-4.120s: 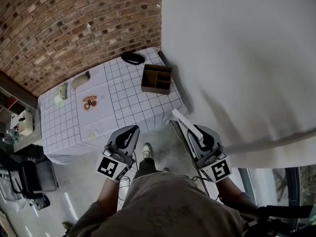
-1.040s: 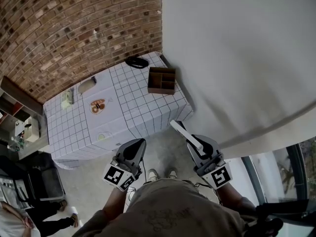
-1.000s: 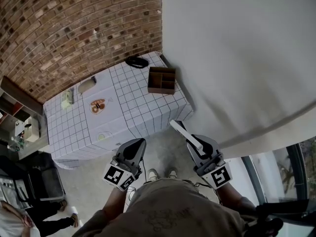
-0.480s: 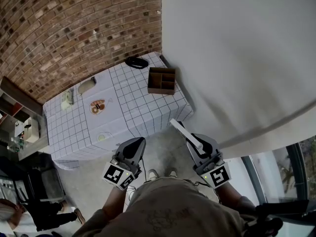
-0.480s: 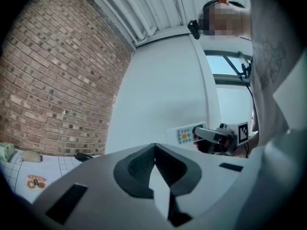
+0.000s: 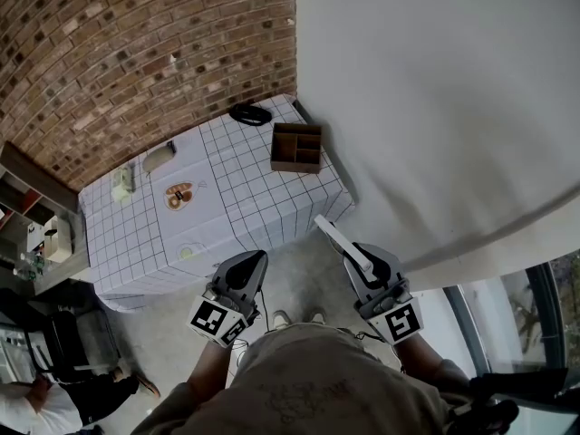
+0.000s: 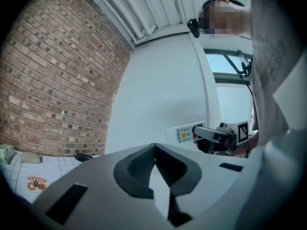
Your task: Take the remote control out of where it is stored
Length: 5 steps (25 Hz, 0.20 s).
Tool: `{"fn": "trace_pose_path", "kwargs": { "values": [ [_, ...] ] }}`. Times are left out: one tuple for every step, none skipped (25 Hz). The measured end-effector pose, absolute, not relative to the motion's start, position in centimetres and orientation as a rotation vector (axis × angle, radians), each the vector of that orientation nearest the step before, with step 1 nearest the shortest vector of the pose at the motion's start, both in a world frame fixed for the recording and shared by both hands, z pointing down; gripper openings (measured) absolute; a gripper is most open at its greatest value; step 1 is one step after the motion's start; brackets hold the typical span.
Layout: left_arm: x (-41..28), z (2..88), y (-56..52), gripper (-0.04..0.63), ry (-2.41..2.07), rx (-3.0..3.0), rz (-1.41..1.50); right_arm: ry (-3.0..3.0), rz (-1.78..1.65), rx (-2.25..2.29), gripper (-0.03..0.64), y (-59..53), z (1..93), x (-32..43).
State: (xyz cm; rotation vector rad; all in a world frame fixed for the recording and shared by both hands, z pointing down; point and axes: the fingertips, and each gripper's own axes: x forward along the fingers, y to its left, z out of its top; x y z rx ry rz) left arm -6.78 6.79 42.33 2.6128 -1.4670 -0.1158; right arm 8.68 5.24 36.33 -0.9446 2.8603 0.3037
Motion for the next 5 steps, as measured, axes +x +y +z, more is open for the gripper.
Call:
{"fn": "trace_pose_path", "kwargs": {
  "values": [
    [-6.81, 42.27, 6.71, 0.005, -1.465, 2.613, -0.118, 2.860, 0.304, -0.945, 0.083, 5.16, 36.24, 8.61],
    [-6.83, 42.26, 6.63, 0.005, -1.463, 2.613, -0.118, 2.858, 0.305, -0.945, 0.083, 5.09, 36.15, 8.54],
    [-6.83, 42.28, 6.55, 0.005, -1.461, 2.612, -0.118, 2.856, 0.306, -0.944, 0.083, 5.02, 36.09, 8.50],
    [-6.83, 42.33, 6.47, 0.005, -1.460, 2.611, -0.117, 2.854, 0.308, -0.944, 0.083, 4.95, 36.05, 8.46],
    [-6.83, 42.40, 6.40, 0.005, -1.458, 2.609, -0.115, 2.852, 0.310, -0.944, 0.083, 4.88, 36.02, 8.43]
  ]
}}
